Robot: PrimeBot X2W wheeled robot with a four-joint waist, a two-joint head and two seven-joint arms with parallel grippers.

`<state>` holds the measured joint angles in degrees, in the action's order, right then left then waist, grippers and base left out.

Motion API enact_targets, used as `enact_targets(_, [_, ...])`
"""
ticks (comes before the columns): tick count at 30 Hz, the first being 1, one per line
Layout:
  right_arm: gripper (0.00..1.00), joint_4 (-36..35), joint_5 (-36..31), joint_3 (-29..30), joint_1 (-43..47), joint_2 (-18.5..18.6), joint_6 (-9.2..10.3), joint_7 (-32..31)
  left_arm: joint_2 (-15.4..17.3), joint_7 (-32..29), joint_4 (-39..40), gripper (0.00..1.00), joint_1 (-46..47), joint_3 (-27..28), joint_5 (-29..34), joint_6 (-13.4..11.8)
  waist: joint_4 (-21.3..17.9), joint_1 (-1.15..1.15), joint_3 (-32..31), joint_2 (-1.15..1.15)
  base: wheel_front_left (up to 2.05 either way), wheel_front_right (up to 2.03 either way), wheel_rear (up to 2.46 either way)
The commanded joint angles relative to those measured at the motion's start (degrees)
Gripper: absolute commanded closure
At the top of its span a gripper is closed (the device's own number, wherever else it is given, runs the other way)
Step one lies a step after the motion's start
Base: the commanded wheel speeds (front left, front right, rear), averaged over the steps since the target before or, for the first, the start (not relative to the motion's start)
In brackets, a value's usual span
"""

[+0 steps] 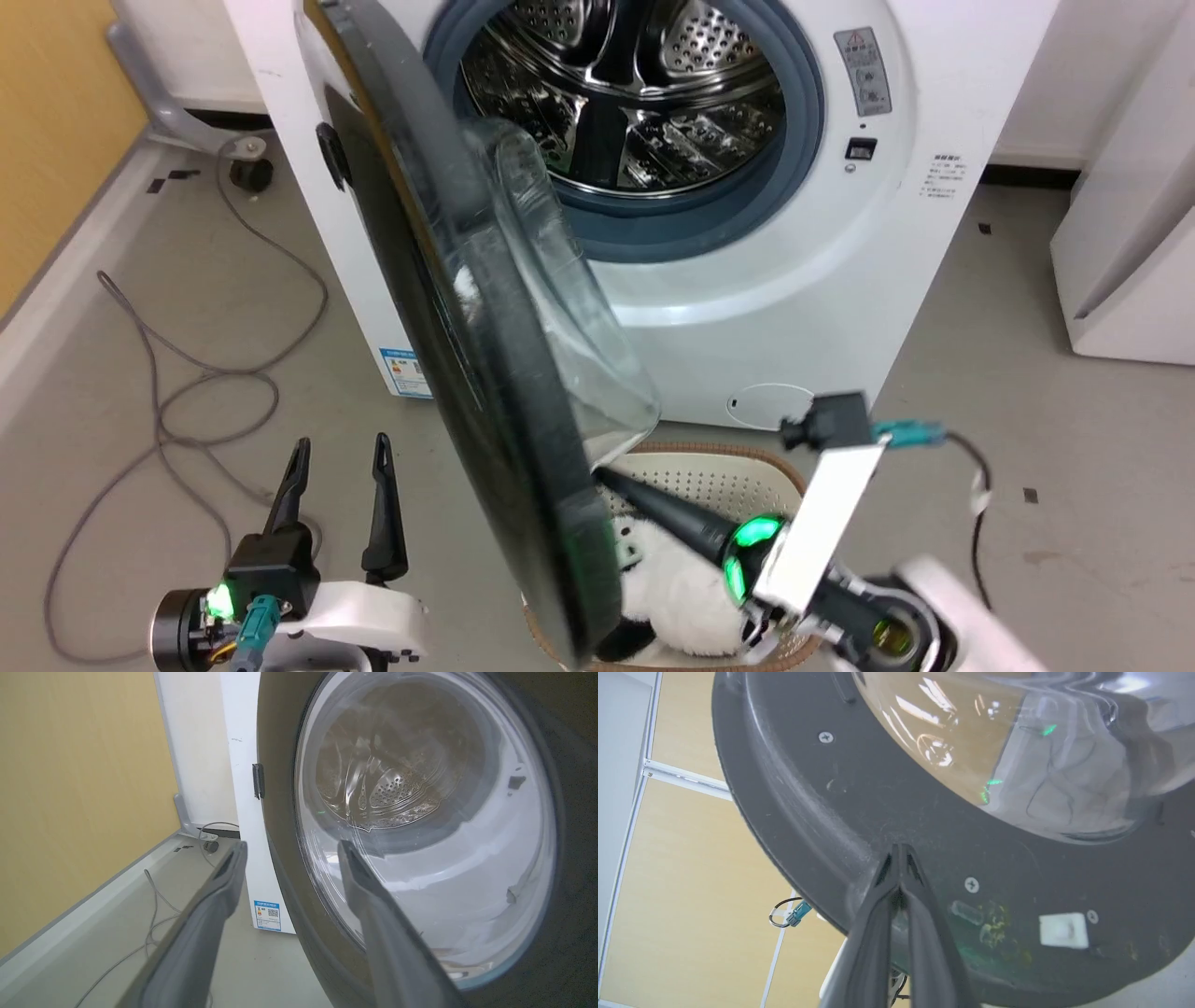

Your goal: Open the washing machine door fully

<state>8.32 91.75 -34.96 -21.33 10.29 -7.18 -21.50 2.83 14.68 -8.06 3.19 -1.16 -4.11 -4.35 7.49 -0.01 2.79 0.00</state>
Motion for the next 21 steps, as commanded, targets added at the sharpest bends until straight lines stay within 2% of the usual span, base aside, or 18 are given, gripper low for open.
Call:
enact_targets(1, [1.0, -0.1, 0.0, -0.4, 1.5, -0.6, -0.31, 0.0, 0.0, 0.3, -0.2, 0.0, -0.9, 0.1, 0.4, 0.3, 0.0, 0.01, -0.2, 0.0, 0.0, 0.0, 0.0])
enact_targets(5, [1.0, -0.5, -0.1, 0.8, 3.4, -1.3, -0.31, 1.6, 0.0, 0.3, -0.5, 0.0, -1.5, 0.0, 0.4, 0.2, 0.1, 0.01, -1.1, 0.0, 0.0, 0.0, 0.0])
enact_targets(8, [1.0, -1.6, -1.2, 3.5, 4.5, -0.8, -0.31, 5.2, 0.0, 0.3, -0.7, 0.0, -1.9, 0.2, 0.3, 0.2, -0.1, 0.01, -1.7, 0.0, 0.0, 0.0, 0.0])
enact_targets(12, [1.0, -4.4, -7.7, 6.0, 5.3, 1.2, -0.31, 14.3, 0.0, 0.3, -0.6, 0.0, -2.4, 0.6, 0.4, 0.2, -0.9, 0.01, -2.3, 0.0, 0.0, 0.0, 0.0])
enact_targets(18, [1.0, -5.9, -17.0, 9.8, 6.7, 5.2, -0.31, 31.5, 0.0, 0.3, 0.1, 0.0, -3.0, 0.9, 0.1, 0.0, -2.3, 0.01, -2.7, 0.0, 0.0, 0.0, 0.0])
enact_targets(21, [1.0, -5.6, -23.1, 12.0, 7.1, 7.1, -0.31, 35.6, 0.0, 0.3, 0.4, 0.0, -3.2, 1.2, 0.2, 0.0, -3.1, 0.01, -2.7, 0.0, 0.0, 0.0, 0.0])
